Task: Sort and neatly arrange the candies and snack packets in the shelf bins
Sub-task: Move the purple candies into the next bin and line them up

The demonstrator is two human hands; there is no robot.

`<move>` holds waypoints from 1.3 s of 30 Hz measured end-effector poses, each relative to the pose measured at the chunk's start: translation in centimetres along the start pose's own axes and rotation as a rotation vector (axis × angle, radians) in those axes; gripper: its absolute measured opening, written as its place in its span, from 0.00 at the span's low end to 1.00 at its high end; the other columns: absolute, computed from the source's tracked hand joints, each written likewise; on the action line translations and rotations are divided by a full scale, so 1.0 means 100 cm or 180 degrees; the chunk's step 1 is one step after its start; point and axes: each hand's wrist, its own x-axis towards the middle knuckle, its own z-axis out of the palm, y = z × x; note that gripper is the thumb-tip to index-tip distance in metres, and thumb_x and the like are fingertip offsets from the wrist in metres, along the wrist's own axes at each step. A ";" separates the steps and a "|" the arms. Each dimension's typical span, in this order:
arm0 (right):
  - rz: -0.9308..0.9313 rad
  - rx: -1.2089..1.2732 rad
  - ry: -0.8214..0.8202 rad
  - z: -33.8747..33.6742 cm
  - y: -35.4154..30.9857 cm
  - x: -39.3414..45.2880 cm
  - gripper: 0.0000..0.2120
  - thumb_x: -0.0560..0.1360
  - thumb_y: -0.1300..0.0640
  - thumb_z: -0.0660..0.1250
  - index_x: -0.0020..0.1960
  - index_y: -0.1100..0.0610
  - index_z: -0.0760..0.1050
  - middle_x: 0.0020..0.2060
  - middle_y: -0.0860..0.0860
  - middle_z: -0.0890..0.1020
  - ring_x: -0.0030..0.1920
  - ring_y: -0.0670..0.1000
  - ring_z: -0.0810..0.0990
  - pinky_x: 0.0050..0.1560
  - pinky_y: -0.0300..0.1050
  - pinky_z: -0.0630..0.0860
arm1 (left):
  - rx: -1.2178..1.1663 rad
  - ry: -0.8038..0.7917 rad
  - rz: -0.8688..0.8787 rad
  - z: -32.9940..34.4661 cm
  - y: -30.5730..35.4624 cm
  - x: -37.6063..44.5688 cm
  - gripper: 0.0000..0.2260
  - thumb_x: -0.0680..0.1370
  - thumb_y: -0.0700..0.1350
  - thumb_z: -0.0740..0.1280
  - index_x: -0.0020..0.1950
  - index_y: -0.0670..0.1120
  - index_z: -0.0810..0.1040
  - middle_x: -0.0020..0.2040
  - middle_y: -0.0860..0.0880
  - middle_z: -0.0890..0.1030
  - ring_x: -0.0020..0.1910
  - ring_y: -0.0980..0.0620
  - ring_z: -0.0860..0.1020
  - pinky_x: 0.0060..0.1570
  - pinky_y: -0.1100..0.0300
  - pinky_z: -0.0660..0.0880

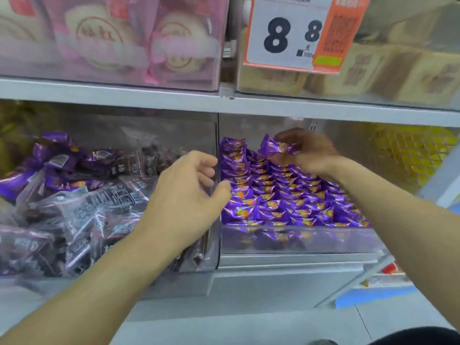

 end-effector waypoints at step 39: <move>-0.0763 -0.1297 0.0481 0.047 0.018 0.058 0.09 0.74 0.58 0.74 0.54 0.58 0.85 0.54 0.51 0.84 0.47 0.45 0.77 0.49 0.36 0.70 | -0.0465 -0.0015 0.0065 0.013 -0.028 0.012 0.12 0.70 0.61 0.68 0.47 0.57 0.75 0.45 0.65 0.77 0.41 0.61 0.76 0.40 0.66 0.70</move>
